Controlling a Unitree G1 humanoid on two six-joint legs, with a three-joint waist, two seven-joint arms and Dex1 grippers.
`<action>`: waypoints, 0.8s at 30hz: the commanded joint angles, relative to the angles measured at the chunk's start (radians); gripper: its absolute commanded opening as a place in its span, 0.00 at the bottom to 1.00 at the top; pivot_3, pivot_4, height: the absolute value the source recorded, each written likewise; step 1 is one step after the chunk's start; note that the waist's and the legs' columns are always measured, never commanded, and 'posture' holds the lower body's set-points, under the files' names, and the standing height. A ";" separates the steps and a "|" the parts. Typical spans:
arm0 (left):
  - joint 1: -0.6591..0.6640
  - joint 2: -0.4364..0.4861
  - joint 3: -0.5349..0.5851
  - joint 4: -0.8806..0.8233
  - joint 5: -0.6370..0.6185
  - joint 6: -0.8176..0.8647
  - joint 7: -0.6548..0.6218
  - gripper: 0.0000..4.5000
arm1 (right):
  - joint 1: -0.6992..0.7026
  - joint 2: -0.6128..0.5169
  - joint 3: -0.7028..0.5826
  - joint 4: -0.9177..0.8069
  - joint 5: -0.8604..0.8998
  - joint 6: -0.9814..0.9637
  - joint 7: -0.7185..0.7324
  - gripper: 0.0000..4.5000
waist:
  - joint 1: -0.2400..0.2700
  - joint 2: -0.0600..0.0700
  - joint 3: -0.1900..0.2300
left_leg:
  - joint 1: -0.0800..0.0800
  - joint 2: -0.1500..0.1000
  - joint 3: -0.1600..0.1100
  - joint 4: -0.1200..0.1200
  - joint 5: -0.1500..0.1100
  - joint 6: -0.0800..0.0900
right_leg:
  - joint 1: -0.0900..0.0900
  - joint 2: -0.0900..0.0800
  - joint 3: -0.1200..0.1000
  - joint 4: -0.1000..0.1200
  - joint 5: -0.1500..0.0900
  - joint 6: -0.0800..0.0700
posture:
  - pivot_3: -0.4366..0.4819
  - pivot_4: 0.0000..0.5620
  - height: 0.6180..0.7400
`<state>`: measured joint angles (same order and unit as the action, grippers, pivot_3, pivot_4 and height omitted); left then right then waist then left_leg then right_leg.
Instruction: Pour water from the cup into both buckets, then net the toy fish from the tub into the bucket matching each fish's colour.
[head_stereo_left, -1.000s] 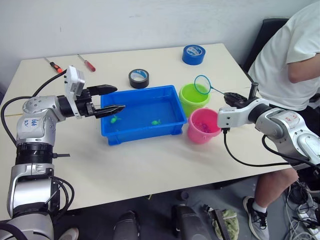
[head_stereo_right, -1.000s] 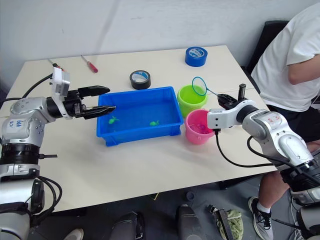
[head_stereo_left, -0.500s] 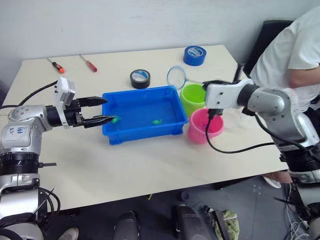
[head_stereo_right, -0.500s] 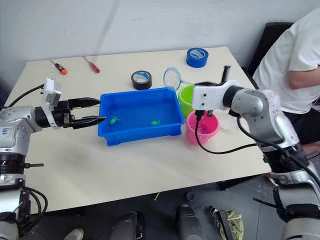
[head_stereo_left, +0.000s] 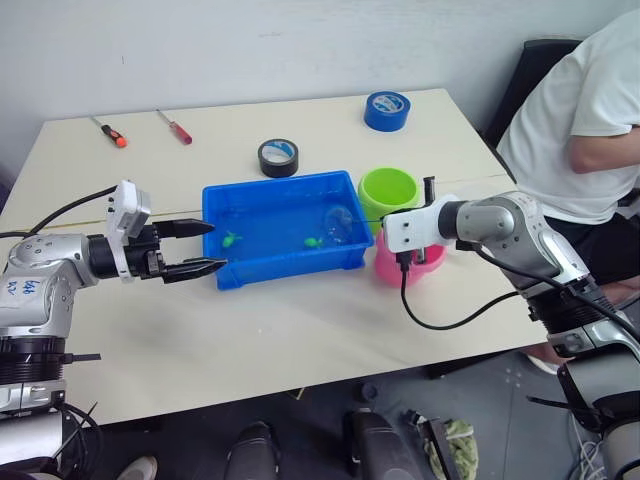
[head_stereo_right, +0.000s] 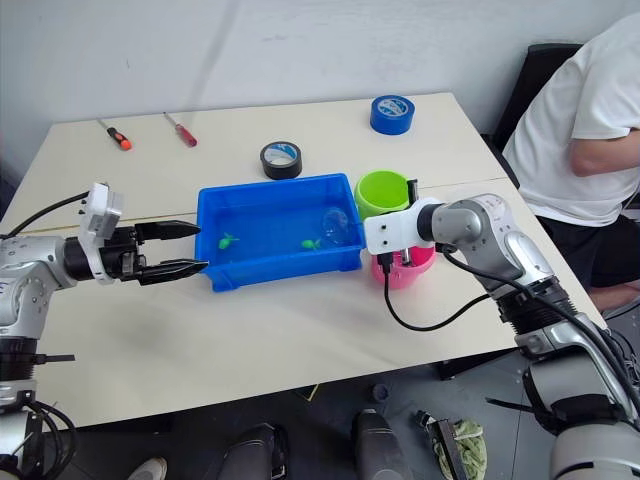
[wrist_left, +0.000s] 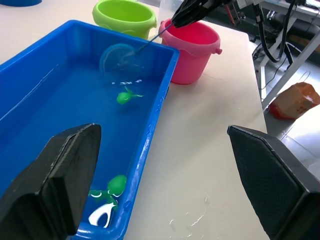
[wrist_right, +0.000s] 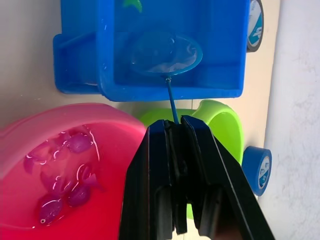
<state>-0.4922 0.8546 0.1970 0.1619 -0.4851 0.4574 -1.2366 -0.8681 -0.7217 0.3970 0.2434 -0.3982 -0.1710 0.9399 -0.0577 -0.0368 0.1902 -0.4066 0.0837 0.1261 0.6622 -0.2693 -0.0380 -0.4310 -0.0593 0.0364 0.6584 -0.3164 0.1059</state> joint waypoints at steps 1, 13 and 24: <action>0.014 0.017 0.040 -0.046 -0.027 0.003 0.008 0.98 | 0.009 0.041 0.006 -0.032 0.043 0.033 0.062 0.00 | -0.002 0.000 0.000 | 0.000 0.000 0.000 0.000 0.000 0.000 | 0.000 0.000 0.000 0.000 0.000 0.000 | 0.48 0.27 0.92; 0.063 0.005 0.075 -0.128 -0.062 0.033 0.068 0.98 | 0.009 0.255 -0.113 -0.169 0.342 0.691 0.203 0.00 | 0.002 0.000 0.000 | 0.000 0.000 -0.001 0.001 0.000 0.000 | 0.001 0.000 0.000 0.002 0.000 0.000 | 0.48 0.27 0.92; 0.043 0.003 0.079 -0.118 -0.065 0.024 0.092 0.98 | -0.058 0.265 -0.249 -0.241 0.581 1.122 0.169 0.00 | 0.002 0.000 0.000 | 0.000 0.000 -0.001 0.000 -0.002 0.002 | 0.000 0.000 -0.001 0.001 0.000 0.000 | 0.48 0.27 0.92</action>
<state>-0.4295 0.8534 0.2517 0.0515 -0.5292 0.4958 -1.1464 -0.9025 -0.4570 0.1847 0.0392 0.1396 0.9192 1.1175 -0.0555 -0.0368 0.1902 -0.4067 0.0840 0.1249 0.6624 -0.2712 -0.0356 -0.4309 -0.0592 0.0355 0.6591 -0.3166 0.1055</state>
